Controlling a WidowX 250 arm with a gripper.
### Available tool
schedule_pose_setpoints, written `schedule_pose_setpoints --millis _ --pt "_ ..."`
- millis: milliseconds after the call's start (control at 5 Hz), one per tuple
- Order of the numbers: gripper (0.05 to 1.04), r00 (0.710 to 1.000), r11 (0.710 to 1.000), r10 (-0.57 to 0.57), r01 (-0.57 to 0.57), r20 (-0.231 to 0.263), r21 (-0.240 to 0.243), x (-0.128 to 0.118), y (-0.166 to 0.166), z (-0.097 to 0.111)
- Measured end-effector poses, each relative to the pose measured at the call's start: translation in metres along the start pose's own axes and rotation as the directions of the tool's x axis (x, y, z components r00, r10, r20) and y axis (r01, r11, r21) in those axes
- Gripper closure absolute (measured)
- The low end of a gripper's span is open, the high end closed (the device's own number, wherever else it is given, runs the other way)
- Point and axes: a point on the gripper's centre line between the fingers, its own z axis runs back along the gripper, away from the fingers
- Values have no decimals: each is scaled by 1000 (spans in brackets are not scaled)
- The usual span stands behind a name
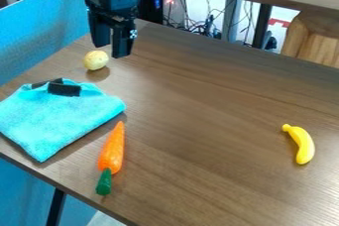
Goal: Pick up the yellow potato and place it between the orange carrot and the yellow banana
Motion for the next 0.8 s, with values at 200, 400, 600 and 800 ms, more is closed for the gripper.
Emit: schedule_pose_setpoints --millis 200,400,600,800 --pt "95 999 1000 0 -1 -41 -24 -1 -1 -16" --pt "95 999 1000 -28 28 -20 -2 0 8 -19" --pt "95 1000 1000 -5 4 26 23 -5 33 -7" --pt "95 998 999 -16 14 53 39 -5 47 3"
